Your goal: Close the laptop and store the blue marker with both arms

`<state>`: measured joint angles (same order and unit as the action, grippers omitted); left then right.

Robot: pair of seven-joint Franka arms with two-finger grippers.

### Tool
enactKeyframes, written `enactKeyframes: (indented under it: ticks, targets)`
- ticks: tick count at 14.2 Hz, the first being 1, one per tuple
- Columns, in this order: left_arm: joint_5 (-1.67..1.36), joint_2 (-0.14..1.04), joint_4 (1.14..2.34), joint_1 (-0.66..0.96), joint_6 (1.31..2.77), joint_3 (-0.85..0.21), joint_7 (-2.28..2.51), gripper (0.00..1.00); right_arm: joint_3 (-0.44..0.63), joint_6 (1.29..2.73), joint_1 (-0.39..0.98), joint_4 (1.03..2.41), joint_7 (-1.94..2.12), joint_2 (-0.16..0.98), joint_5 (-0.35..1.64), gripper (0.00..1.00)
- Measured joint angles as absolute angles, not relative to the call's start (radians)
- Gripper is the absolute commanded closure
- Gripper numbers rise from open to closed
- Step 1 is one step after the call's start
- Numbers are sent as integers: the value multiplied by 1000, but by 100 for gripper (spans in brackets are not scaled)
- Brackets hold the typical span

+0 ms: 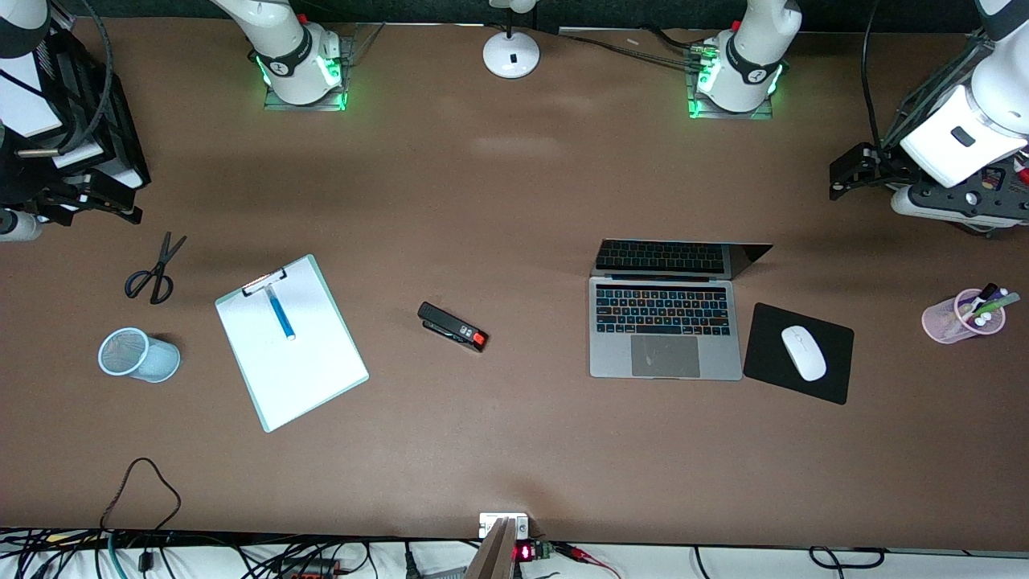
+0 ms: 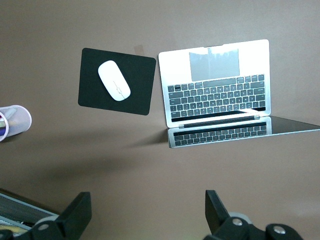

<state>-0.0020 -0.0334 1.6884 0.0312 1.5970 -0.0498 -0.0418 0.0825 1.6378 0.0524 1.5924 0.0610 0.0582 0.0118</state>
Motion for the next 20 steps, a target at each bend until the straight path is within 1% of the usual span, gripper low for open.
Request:
enactKeyframes:
  ticks: [15,17,20]
  targets:
    - [-2,-24,1686,31,1598,-50,-42,0,83,1635,53,1595,61,61,0,0]
    - [-2,-9,1676,31,1598,-50,-42,0,83,1630,53,1600,61,74,0,0]
    - [-2,9,1666,31,1596,-49,-42,0,83,1640,53,1604,61,127,0,0]
